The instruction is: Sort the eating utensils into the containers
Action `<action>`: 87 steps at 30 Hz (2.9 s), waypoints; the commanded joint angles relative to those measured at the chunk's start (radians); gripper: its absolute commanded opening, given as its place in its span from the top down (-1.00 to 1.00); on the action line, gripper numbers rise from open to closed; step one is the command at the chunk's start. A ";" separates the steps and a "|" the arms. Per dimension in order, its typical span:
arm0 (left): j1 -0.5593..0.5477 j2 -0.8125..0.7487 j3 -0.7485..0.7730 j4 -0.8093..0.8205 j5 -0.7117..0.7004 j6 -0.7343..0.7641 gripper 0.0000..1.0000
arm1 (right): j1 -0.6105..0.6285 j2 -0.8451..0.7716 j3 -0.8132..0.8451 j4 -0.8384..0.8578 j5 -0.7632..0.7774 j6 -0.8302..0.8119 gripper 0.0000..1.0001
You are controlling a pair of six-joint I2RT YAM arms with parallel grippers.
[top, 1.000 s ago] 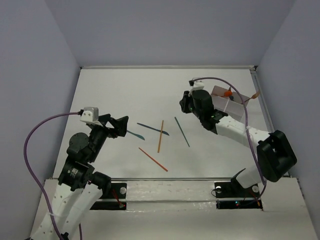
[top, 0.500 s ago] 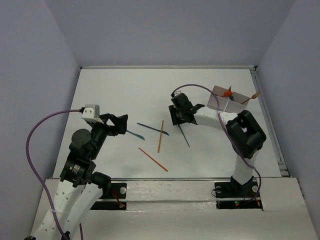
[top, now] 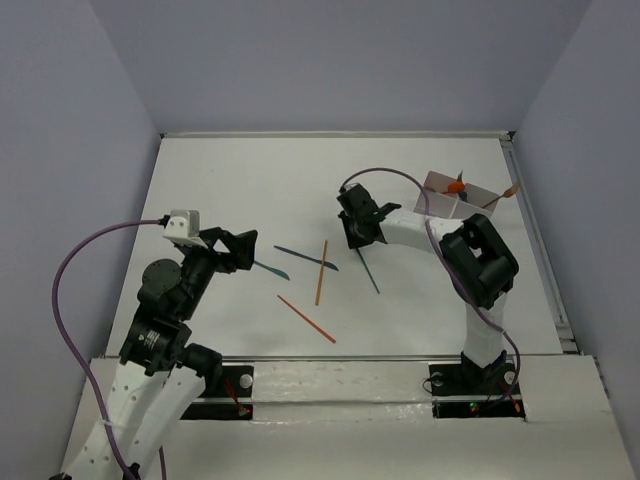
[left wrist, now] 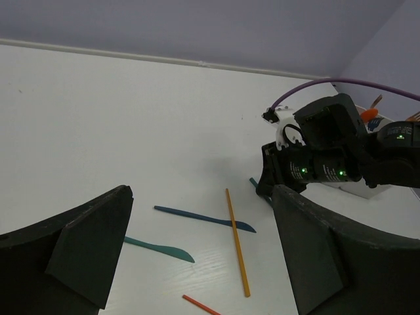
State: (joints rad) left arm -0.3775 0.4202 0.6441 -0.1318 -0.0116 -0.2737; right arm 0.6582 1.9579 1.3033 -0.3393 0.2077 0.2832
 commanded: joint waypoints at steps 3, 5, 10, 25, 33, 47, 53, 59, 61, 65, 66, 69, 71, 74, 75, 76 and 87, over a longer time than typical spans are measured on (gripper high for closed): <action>0.006 -0.020 0.037 0.054 0.005 0.004 -0.98 | -0.018 0.033 0.056 -0.041 -0.005 -0.012 0.86; 0.006 -0.023 0.037 0.051 0.007 0.004 -0.98 | -0.019 -0.006 0.039 -0.015 0.019 -0.012 0.86; 0.006 -0.029 0.037 0.052 0.005 0.005 -0.98 | -0.078 -0.230 -0.058 0.170 0.070 -0.009 0.86; 0.006 -0.041 0.037 0.055 0.042 0.004 -0.98 | -0.296 -0.705 -0.489 1.002 0.358 -0.200 0.86; 0.006 -0.037 0.037 0.054 0.041 0.005 -0.98 | -0.315 -0.587 -0.555 1.309 0.394 -0.341 0.86; 0.006 -0.035 0.037 0.057 0.048 0.005 -0.98 | -0.315 -0.450 -0.702 1.534 0.421 -0.328 0.86; 0.006 -0.035 0.037 0.058 0.048 0.005 -0.98 | -0.315 -0.464 -0.743 1.533 0.398 -0.309 0.57; 0.006 -0.032 0.037 0.058 0.047 0.004 -0.98 | -0.315 -0.579 -0.687 1.291 0.338 -0.250 -0.15; 0.006 -0.031 0.037 0.058 0.044 0.005 -0.98 | -0.304 -0.619 -0.629 1.129 0.300 -0.190 -0.23; 0.006 -0.026 0.037 0.058 0.039 0.004 -0.98 | -0.243 -0.636 -0.530 0.875 0.211 -0.092 -0.22; 0.006 -0.024 0.037 0.058 0.038 0.002 -0.98 | -0.191 -0.628 -0.507 0.829 0.193 -0.079 -0.21; 0.006 -0.018 0.037 0.055 0.036 0.004 -0.98 | -0.082 -0.570 -0.422 0.663 0.194 -0.014 -0.17; 0.006 -0.017 0.037 0.057 0.036 0.004 -0.98 | -0.040 -0.530 -0.382 0.557 0.188 0.026 -0.12; 0.015 -0.012 0.037 0.057 0.036 0.002 -0.98 | 0.024 -0.446 -0.331 0.473 0.147 0.103 -0.04; 0.015 -0.012 0.037 0.057 0.036 0.004 -0.98 | 0.038 -0.424 -0.302 0.459 0.128 0.114 0.00; 0.015 -0.011 0.037 0.057 0.036 0.002 -0.98 | 0.052 -0.375 -0.285 0.445 0.116 0.137 0.02; 0.015 -0.018 0.035 0.057 0.042 0.002 -0.98 | 0.118 -0.077 -0.042 0.258 0.059 0.261 -0.11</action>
State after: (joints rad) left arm -0.3660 0.4046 0.6441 -0.1314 0.0254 -0.2737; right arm 0.7719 1.8439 1.1805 -0.0185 0.2867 0.4709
